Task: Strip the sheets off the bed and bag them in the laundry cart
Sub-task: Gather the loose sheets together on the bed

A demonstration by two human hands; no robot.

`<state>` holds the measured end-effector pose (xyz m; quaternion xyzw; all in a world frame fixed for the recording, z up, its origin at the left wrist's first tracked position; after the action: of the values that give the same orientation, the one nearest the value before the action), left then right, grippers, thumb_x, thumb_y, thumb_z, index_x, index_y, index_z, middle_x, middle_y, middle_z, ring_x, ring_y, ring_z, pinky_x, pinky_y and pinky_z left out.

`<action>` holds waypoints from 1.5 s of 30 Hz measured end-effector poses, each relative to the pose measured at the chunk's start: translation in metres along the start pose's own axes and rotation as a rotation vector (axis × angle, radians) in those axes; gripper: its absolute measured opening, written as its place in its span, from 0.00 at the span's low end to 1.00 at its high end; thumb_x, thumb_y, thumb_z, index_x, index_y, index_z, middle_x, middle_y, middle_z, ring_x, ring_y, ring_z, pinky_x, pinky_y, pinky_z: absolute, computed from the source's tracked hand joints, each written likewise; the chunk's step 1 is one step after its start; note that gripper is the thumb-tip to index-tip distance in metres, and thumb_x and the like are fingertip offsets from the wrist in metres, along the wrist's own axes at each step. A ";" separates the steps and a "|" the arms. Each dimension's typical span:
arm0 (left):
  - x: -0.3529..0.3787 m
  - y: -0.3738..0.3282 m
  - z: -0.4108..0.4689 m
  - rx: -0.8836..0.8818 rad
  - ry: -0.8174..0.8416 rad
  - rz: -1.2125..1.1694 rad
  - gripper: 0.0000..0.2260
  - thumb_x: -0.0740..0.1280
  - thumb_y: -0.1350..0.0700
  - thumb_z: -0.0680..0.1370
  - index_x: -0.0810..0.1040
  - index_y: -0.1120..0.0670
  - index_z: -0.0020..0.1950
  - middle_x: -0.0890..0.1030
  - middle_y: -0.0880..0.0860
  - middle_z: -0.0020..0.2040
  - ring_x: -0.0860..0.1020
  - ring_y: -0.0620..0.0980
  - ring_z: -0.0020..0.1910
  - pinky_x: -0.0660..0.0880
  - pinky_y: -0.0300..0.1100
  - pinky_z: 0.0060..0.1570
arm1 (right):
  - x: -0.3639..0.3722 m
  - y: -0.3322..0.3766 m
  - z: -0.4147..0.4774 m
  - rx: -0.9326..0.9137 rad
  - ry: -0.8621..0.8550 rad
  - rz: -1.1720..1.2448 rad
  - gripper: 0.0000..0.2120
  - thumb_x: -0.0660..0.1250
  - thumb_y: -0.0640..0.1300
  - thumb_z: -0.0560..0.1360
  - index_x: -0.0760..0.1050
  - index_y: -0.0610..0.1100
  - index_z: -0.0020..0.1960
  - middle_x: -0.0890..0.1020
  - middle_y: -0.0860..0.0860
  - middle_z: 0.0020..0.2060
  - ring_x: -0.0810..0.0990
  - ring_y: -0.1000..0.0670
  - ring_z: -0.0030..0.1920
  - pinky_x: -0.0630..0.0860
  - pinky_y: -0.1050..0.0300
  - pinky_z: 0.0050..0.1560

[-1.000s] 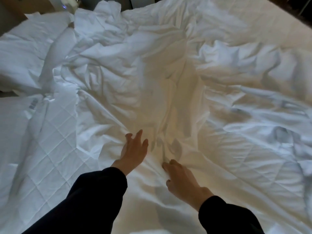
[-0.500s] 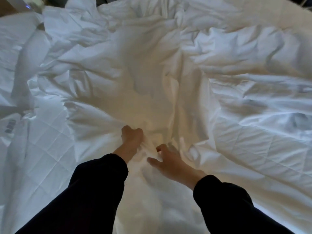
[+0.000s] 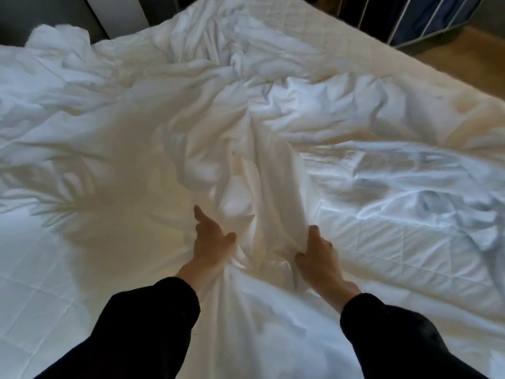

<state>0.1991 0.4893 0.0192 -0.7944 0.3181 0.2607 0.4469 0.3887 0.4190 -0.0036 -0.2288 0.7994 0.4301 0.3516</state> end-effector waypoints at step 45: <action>0.117 -0.170 -0.040 1.052 -0.071 0.848 0.12 0.69 0.64 0.73 0.72 0.58 0.53 0.80 0.55 0.41 0.77 0.58 0.38 0.63 0.44 0.41 | -0.131 -0.189 -0.038 -0.093 -0.178 -0.280 0.07 0.64 0.44 0.73 0.67 0.44 0.48 0.77 0.47 0.46 0.79 0.41 0.49 0.68 0.53 0.42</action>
<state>0.4067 0.4903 0.0485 -0.2684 0.6722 0.2497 0.6433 0.5859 0.2957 0.0110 -0.3149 0.7046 0.4318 0.4668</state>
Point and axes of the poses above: each hand's wrist, its own z-axis towards the middle knuckle, its own x-axis out of the palm, y = z × x, the point moved 1 cm from there along z, towards the middle knuckle
